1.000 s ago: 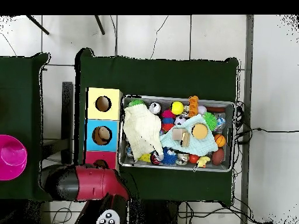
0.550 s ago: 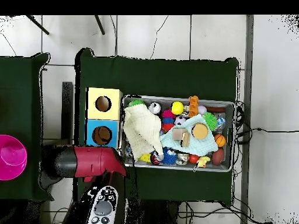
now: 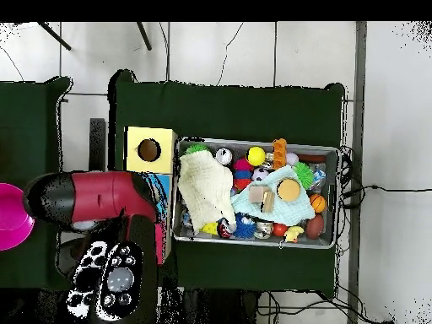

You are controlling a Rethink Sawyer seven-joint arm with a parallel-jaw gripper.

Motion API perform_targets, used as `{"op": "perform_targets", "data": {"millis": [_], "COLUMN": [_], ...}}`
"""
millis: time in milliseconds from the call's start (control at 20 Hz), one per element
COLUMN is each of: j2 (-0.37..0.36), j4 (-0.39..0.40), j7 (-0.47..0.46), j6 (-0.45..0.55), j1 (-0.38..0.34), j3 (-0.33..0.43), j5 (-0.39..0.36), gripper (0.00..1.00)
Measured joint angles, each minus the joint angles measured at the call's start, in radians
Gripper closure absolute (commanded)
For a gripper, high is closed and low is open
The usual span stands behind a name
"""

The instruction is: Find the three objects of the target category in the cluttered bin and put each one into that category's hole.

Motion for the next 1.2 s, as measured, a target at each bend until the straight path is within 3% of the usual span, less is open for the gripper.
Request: {"op": "perform_targets", "data": {"millis": [150, 500, 850, 1200], "j2": [-0.002, -0.026, -0.067, -0.097], "j4": [-0.046, -0.061, -0.018, 0.059], "j7": [0.000, 0.000, 0.000, 0.000], "j6": [0.025, 0.025, 0.004, -0.084], "j1": [0.009, 0.004, -0.063, -0.149], "j3": [0.000, 0.001, 0.009, 0.010], "j5": [0.000, 0.000, -0.002, -0.019], "gripper": [0.00, 0.00, 0.00, 0.00]}}
